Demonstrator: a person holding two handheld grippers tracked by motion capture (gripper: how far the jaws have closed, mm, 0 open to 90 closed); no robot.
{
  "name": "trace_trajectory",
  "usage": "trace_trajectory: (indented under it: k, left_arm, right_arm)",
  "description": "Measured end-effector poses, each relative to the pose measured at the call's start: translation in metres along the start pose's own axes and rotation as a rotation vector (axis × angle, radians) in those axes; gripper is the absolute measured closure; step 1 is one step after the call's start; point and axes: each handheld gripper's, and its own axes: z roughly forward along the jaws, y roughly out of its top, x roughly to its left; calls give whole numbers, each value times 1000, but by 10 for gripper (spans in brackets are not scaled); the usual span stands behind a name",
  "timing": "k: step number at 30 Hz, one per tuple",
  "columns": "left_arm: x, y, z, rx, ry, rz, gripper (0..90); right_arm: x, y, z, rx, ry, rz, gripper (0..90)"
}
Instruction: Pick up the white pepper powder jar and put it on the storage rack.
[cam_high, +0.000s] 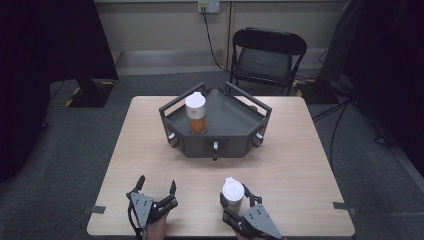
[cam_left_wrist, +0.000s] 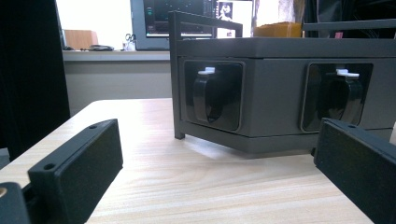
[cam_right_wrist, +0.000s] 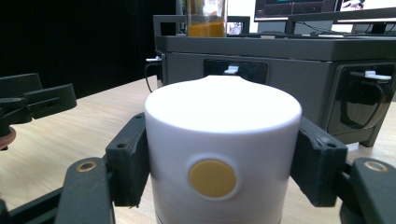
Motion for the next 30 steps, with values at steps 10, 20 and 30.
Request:
trace_trajectory:
  k: [10, 20, 30]
  left_arm:
    - [1, 0, 0, 0, -4, 0, 7]
    - [1, 0, 0, 0, -5, -1, 8]
    - [1, 0, 0, 0, -5, -1, 7]
  right_arm:
    - [-1, 7, 2, 7, 8, -8, 301]
    - [-4, 18, 7, 19, 14, -20, 301]
    - [-10, 33, 15, 30, 30, -29, 302]
